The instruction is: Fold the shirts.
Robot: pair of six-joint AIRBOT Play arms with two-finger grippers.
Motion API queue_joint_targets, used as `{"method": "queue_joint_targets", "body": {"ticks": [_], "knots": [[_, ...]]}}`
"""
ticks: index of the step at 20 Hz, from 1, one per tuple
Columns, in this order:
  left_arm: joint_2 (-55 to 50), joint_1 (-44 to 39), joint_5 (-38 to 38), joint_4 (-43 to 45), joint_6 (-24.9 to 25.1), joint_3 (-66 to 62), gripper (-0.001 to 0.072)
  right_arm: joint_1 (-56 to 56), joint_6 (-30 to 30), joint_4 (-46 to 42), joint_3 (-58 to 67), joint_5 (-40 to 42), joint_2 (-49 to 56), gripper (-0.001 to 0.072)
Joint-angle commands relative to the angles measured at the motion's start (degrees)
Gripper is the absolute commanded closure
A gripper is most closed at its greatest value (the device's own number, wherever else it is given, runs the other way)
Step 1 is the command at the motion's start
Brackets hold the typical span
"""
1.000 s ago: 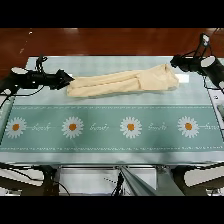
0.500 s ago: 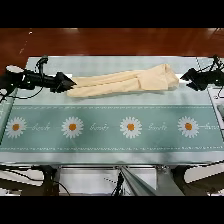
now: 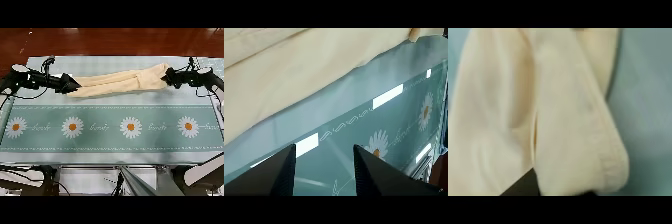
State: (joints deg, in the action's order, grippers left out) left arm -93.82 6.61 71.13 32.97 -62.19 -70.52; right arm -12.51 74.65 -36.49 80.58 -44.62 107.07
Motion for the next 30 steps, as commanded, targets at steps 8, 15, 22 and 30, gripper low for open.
{"method": "queue_joint_targets", "body": {"ticks": [8,15,22,30], "knots": [[0.0,-4.0,-0.2,-6.5,0.0,0.0,0.0531,3.3,-4.5,-14.4,0.1,-9.8,-20.4,0.0674],[-0.1,-16.8,-7.6,-9.9,-0.1,0.0,0.0617,11.8,7.3,-34.4,0.1,-22.8,-33.9,0.0675],[-0.4,-29.2,-14.5,-10.0,-0.7,0.0,0.0681,22.5,15.7,-41.8,0.1,-27.1,-42.1,0.0675],[-5.5,-38.2,-15.7,-12.5,-5.0,0.0,0.0683,30.6,23.5,-49.5,0.1,-28.7,-48.6,0.0674]]}}
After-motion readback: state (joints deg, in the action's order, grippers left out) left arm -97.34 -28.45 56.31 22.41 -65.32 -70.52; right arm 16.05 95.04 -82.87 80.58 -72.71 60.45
